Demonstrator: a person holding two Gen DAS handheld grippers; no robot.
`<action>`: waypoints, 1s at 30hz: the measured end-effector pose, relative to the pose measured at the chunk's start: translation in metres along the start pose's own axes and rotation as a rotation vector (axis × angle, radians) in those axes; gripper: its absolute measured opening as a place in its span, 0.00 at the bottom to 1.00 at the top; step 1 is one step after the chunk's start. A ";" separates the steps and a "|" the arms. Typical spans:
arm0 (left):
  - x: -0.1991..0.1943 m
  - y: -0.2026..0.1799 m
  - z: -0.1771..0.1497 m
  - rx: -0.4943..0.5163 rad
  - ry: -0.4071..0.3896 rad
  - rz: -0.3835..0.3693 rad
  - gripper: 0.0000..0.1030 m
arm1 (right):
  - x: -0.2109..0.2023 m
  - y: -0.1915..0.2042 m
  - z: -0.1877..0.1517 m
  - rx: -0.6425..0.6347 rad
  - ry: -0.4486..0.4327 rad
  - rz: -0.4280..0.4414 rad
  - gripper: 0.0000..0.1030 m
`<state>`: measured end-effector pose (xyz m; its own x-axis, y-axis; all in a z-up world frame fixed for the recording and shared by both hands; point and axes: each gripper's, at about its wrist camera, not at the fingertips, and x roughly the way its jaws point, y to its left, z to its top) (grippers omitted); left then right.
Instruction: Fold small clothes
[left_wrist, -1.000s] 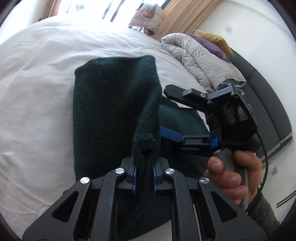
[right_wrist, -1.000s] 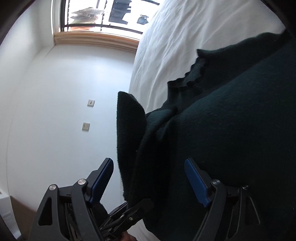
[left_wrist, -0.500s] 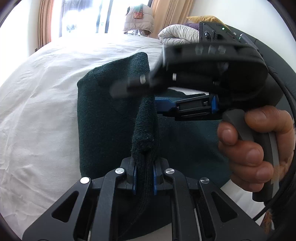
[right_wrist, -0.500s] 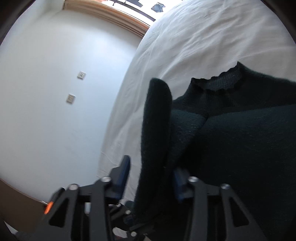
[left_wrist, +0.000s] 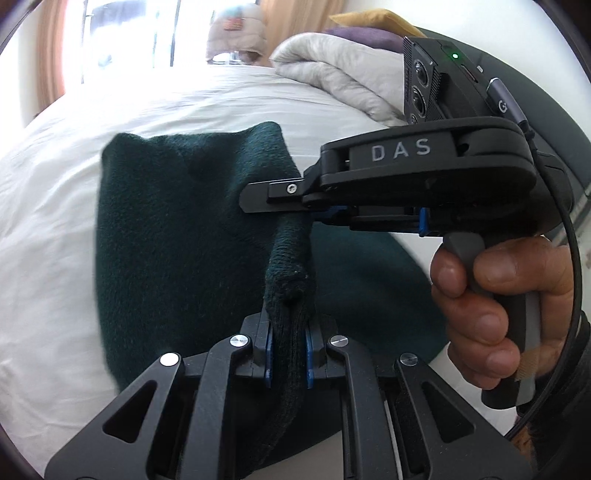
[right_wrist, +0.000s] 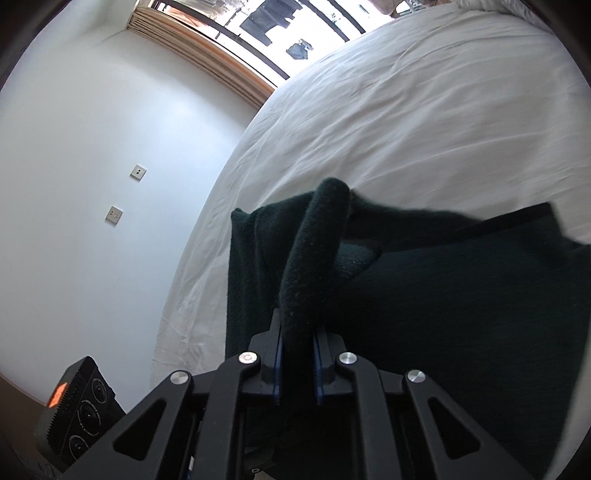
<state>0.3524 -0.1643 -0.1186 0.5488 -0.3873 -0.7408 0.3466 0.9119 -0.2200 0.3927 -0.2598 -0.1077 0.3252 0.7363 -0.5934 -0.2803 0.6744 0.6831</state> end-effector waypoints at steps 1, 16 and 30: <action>0.005 -0.009 0.003 0.006 0.006 -0.010 0.10 | -0.009 -0.008 0.001 0.002 -0.003 -0.017 0.13; 0.059 -0.059 0.023 0.025 0.068 -0.105 0.10 | -0.057 -0.082 0.009 0.044 0.001 -0.170 0.13; -0.063 0.014 -0.007 0.005 -0.149 -0.241 0.80 | -0.061 -0.100 -0.043 0.234 -0.061 -0.034 0.45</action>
<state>0.3177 -0.1264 -0.0793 0.5559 -0.6091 -0.5657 0.4844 0.7904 -0.3750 0.3623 -0.3698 -0.1586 0.3867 0.7041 -0.5955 -0.0537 0.6619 0.7477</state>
